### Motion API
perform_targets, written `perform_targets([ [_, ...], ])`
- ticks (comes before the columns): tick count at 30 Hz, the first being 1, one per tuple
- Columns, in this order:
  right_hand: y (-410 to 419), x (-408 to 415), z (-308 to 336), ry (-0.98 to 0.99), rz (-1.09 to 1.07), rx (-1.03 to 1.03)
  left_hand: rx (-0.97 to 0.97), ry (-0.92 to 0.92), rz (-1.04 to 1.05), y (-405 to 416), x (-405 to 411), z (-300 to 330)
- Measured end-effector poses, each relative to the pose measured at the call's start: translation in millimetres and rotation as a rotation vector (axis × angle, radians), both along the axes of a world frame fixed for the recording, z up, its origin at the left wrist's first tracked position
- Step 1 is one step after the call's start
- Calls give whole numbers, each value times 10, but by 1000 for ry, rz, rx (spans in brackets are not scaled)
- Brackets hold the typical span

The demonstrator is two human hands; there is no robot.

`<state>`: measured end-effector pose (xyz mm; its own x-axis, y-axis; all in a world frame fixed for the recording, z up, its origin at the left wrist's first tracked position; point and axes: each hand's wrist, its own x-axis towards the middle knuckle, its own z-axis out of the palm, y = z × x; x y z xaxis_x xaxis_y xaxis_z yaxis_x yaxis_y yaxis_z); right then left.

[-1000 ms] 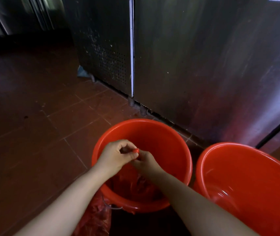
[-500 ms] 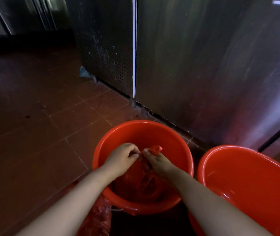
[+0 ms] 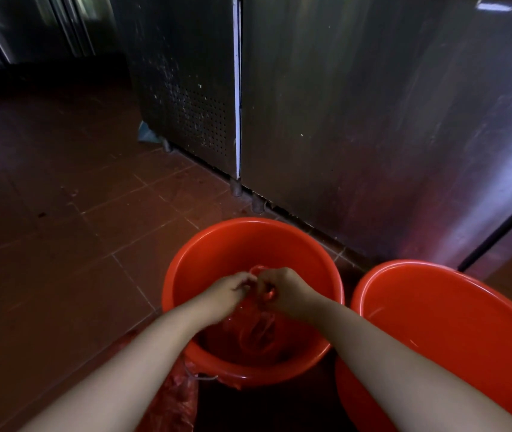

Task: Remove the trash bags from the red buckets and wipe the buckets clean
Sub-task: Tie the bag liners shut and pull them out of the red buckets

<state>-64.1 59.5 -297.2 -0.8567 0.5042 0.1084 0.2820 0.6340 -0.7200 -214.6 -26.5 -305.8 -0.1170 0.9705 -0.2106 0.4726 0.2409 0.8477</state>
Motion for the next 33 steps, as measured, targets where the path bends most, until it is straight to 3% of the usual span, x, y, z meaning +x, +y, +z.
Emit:
perform_targets([
  [2,2,31,-29,-6,20,291,-104,-174,66,32,32,-105],
  [6,-22,114,-117,141,23,770,-131,-242,99,63,91,-56],
  [10,-19,119,-216,208,-29,936,-176,-394,-36,-29,175,26],
  [12,11,132,-225,179,-65,961,-152,-344,-34,-36,162,24],
  [14,44,154,-199,124,-99,949,-62,-139,0,3,124,20],
  [16,52,168,-177,47,-126,875,49,216,5,46,64,31],
  [19,60,201,-170,-58,-167,586,131,761,-40,34,-43,97],
  [22,120,305,-140,-311,-207,493,20,1041,-87,-91,-248,128],
  [25,158,418,-11,-522,-216,443,-35,1127,-74,-208,-419,168],
  [27,157,399,123,-448,-246,241,48,866,7,-186,-443,234],
  [30,83,187,328,-118,-339,-215,148,-97,189,-69,-261,445],
  [33,59,-89,618,426,-435,-802,250,-731,334,103,-42,791],
])
